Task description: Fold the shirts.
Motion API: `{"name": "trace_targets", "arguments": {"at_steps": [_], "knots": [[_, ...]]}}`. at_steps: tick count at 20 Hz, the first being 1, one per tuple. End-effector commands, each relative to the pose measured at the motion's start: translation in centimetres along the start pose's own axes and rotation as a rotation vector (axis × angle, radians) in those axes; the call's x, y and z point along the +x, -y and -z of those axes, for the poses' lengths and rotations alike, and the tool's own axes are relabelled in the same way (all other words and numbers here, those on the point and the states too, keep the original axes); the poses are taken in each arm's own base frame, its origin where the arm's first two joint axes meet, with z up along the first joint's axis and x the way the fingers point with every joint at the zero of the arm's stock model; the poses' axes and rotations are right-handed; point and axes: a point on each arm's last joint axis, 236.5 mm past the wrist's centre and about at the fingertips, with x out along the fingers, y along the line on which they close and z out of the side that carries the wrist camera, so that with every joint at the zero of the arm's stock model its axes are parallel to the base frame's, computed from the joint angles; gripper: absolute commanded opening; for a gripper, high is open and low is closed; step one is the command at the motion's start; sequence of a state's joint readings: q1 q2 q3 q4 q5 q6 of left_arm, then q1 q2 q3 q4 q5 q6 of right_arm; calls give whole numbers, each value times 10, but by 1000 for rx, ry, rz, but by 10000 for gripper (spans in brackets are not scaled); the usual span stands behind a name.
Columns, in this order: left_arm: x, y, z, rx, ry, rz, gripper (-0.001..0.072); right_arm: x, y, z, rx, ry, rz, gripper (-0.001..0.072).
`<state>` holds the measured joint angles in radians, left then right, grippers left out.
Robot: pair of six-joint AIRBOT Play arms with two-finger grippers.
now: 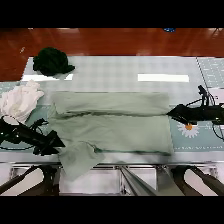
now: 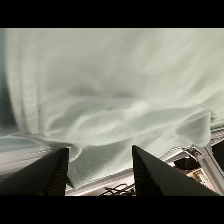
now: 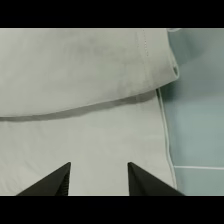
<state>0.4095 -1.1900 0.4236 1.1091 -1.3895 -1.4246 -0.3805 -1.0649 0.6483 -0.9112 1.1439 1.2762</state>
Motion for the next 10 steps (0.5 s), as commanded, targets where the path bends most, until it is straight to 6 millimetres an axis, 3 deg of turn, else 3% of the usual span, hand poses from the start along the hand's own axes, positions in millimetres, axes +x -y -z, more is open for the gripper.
{"name": "trace_targets", "arguments": {"at_steps": [1,2,3,4,7,8,10], "knots": [[7,12,-38,35,148,-4,508,-14,13,-13,31,41,17,415],[9,14,-34,48,132,-10,498,-24,25,-21,77,76,21,415],[10,15,-31,69,116,-14,312,-34,40,-24,132,98,28,415],[11,17,-26,92,98,-11,21,-42,58,-19,193,96,52,415],[7,26,-16,131,60,15,15,-51,107,24,346,-10,162,415],[3,28,-16,139,72,16,15,-47,113,42,380,-64,181,415],[-2,35,-18,147,99,35,15,-34,105,75,413,-186,144,415]]}}
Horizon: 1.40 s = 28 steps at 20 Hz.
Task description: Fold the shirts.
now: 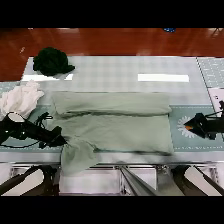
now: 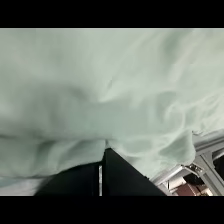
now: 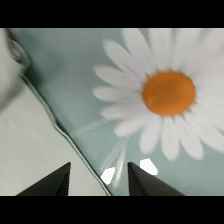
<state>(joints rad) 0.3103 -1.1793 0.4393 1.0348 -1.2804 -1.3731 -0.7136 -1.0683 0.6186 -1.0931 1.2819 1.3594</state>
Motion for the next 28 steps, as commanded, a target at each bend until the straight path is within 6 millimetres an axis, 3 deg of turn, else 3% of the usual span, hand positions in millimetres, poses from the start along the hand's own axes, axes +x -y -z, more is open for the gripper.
{"name": "trace_targets", "arguments": {"at_steps": [1,3,7,14,16,17,19,20,23,28], "knots": [[-7,16,2,23,11,46,15,14,23,57,89,-217,31,415],[-8,21,-1,25,30,62,15,22,29,79,64,-320,71,415],[-8,21,-4,23,42,63,15,34,26,94,-19,-416,121,415],[-9,24,-7,19,57,75,16,60,11,96,-109,-447,146,415],[-9,26,-8,16,59,86,16,72,-7,98,-110,-453,97,407],[-9,27,-7,15,58,90,16,76,-23,98,-126,-445,44,337],[-11,28,-8,22,60,90,16,76,-54,96,-173,-431,-75,30],[-14,30,-9,40,60,91,16,70,-67,95,-208,-433,-128,28],[-38,40,-22,85,97,106,16,50,-83,75,-289,-360,-137,27],[-105,64,-70,149,283,117,15,25,-106,35,-366,-224,-129,27]]}}
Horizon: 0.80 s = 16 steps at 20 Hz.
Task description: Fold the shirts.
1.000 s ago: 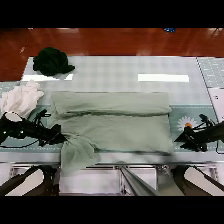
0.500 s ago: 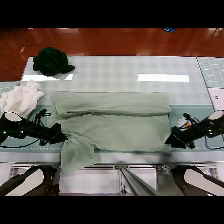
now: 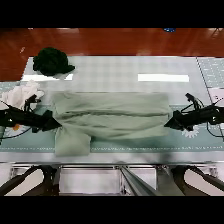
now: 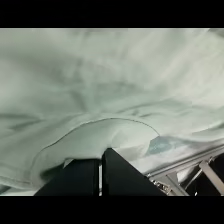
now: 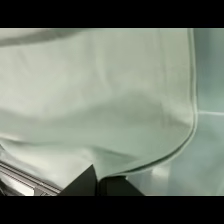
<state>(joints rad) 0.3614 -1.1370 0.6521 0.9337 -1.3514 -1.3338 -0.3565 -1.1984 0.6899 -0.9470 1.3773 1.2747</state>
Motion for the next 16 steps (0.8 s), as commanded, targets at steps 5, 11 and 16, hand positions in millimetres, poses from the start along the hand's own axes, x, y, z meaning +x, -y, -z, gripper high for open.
{"name": "trace_targets", "arguments": {"at_steps": [5,11,16], "knots": [[-33,33,-72,79,123,28,15,-28,-13,-78,-6,225,12,28],[-10,53,-135,117,120,10,15,-26,-20,-122,4,268,-41,27],[-2,67,-172,132,112,14,15,-37,-31,-158,-16,325,-76,28]]}}
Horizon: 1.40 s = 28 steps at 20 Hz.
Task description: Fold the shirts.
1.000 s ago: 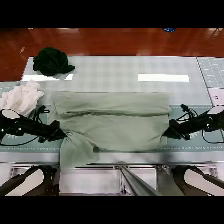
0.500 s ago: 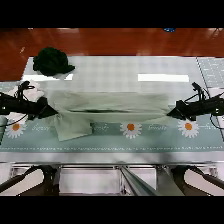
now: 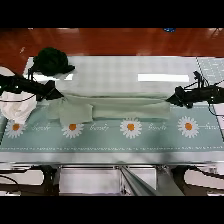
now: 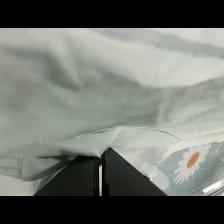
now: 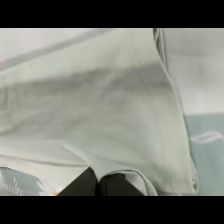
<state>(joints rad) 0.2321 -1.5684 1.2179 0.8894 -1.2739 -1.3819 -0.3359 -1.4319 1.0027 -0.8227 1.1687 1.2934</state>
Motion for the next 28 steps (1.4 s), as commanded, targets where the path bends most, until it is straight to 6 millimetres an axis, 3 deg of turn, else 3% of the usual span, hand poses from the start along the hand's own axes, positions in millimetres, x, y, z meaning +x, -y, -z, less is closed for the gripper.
{"name": "trace_targets", "arguments": {"at_steps": [1,12,13,14,15,16,17,20,22,24,26,28], "knots": [[11,6,-25,15,-10,3,15,2,-8,-30,-3,51,-35,28],[29,9,-63,47,49,-7,16,31,0,-59,67,111,-102,31],[33,9,-59,47,31,-6,31,33,0,-64,70,133,-97,142],[36,11,-51,48,-2,-2,179,35,-1,-67,63,148,-90,424],[37,11,-40,58,-47,-8,439,35,-3,-68,47,150,-85,416],[31,4,-31,71,-94,-40,509,32,-5,-70,36,150,-85,417],[19,-7,-23,75,-136,-80,508,23,-3,-73,20,148,-80,416],[-41,-37,-26,31,-61,-195,508,-36,6,-71,17,136,-80,409],[-86,-29,-39,36,116,-196,508,-82,37,-70,7,202,42,409],[-118,-5,-42,89,305,-167,508,-114,74,-65,51,276,176,410],[-121,34,-19,180,400,-72,508,-107,90,-56,147,297,146,410],[-101,59,17,240,413,-18,508,-77,91,-46,195,262,76,410]]}}
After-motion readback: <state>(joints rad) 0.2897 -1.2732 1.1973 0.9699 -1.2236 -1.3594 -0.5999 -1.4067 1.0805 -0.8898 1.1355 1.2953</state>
